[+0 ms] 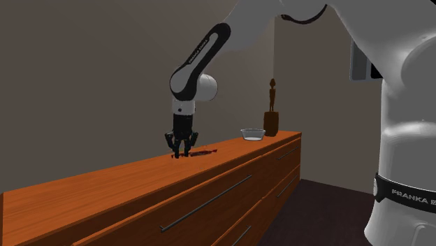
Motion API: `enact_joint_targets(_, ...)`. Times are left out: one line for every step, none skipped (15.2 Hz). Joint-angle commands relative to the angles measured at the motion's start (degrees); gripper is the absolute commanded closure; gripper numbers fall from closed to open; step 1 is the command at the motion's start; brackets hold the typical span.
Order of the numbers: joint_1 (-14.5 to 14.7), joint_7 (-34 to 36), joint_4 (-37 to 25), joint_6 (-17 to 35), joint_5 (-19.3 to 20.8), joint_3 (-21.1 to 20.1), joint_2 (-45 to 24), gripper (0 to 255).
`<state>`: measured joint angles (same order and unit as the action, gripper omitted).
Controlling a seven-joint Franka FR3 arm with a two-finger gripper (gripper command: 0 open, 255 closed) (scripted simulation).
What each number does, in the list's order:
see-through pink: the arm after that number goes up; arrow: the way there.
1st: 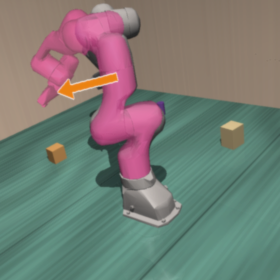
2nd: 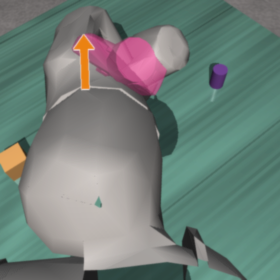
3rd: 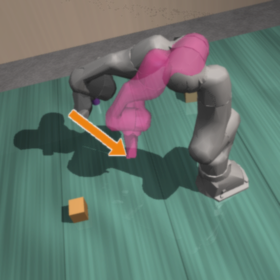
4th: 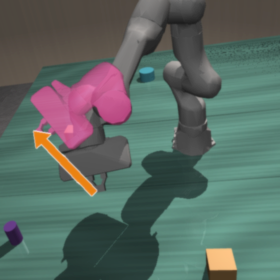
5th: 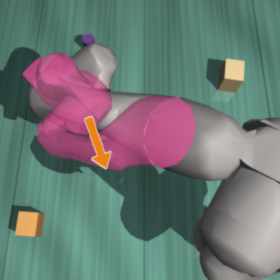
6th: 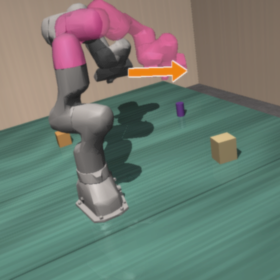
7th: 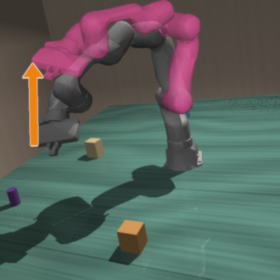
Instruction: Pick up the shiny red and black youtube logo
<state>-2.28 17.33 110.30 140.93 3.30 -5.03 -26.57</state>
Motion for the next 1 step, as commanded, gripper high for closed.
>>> enact_joint_targets(0.0, -0.1, 0.1, -0.3, 0.0, 0.0, 0.4, 255)
